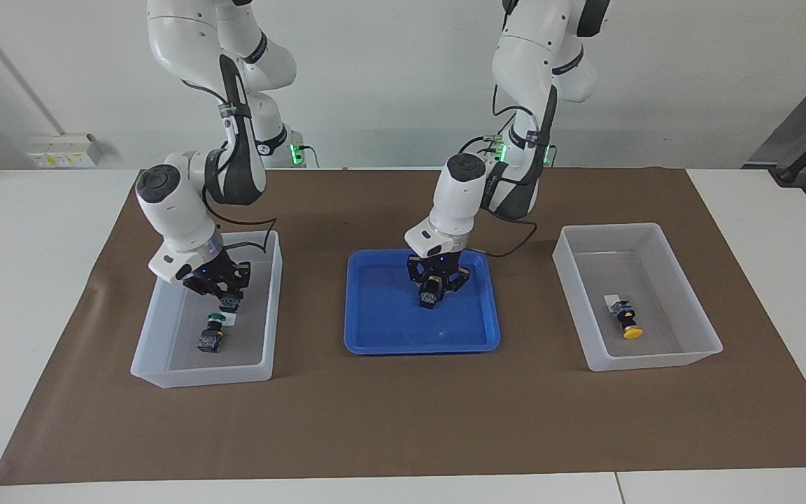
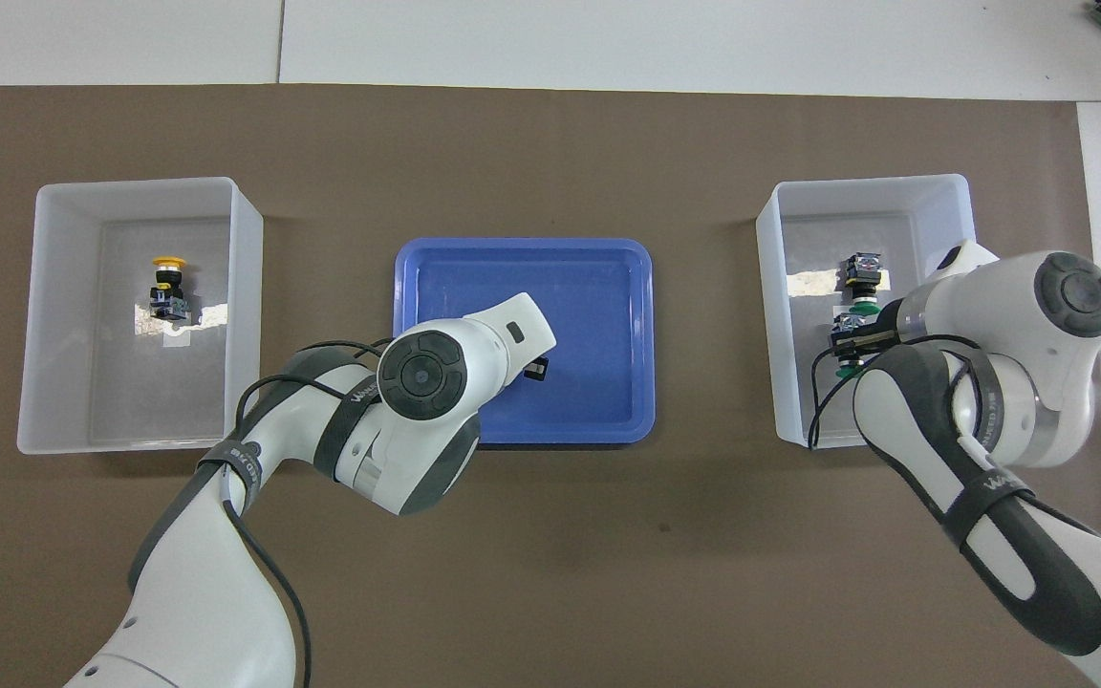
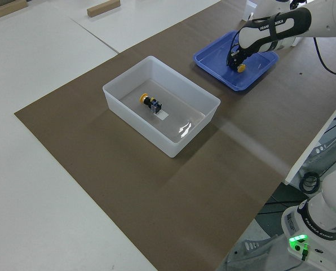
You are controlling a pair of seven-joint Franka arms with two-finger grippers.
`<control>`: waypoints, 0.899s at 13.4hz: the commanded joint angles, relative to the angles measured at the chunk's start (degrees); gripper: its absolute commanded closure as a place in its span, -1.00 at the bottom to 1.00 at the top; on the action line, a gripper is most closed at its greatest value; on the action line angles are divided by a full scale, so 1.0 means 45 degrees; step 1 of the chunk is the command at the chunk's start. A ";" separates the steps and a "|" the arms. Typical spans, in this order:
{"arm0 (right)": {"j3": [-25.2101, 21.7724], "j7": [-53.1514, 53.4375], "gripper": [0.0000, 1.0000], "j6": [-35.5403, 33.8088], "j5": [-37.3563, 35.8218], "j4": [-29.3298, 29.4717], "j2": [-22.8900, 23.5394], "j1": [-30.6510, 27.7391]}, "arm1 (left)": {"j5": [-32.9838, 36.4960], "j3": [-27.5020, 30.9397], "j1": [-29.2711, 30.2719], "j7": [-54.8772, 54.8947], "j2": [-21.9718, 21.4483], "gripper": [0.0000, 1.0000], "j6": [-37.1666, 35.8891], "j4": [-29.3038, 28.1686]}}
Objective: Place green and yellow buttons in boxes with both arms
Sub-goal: 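Release the green button in the box while the left gripper grasps yellow, then carry the yellow button to the box while the right gripper withdraws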
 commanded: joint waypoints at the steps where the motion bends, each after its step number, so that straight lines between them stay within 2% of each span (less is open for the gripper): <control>1: 0.0104 0.0820 -0.14 0.0274 0.0163 -0.0078 -0.0068 0.0143 | -0.0046 0.0329 0.0188 -0.0092 -0.0613 1.00 -0.2285 0.1147; 2: 0.0104 0.0843 -0.99 0.0178 0.0163 0.0019 -0.0184 0.0143 | -0.0007 0.0465 0.0480 -0.0073 -0.0983 1.00 -0.3300 0.1674; 4: 0.0065 0.0862 -1.00 -0.0832 -0.0031 0.0893 -0.0788 0.0047 | 0.0032 0.0466 0.1260 -0.0053 -0.1435 1.00 -0.5371 0.3000; 6: -0.0013 0.0921 -1.00 -0.2336 -0.0188 0.2278 -0.1218 -0.0071 | 0.0944 0.0466 0.1828 -0.0014 -0.1534 1.00 -0.6588 0.3903; 10: -0.0150 0.0921 -1.00 -0.5070 -0.1026 0.4643 -0.1942 -0.0520 | 0.1262 0.0466 0.3331 0.0064 -0.1690 1.00 -0.6573 0.3905; 12: -0.0131 0.0940 -1.00 -0.7136 -0.1126 0.6242 -0.2021 -0.0735 | 0.1262 0.0466 0.4441 0.0083 -0.1690 1.00 -0.6495 0.3828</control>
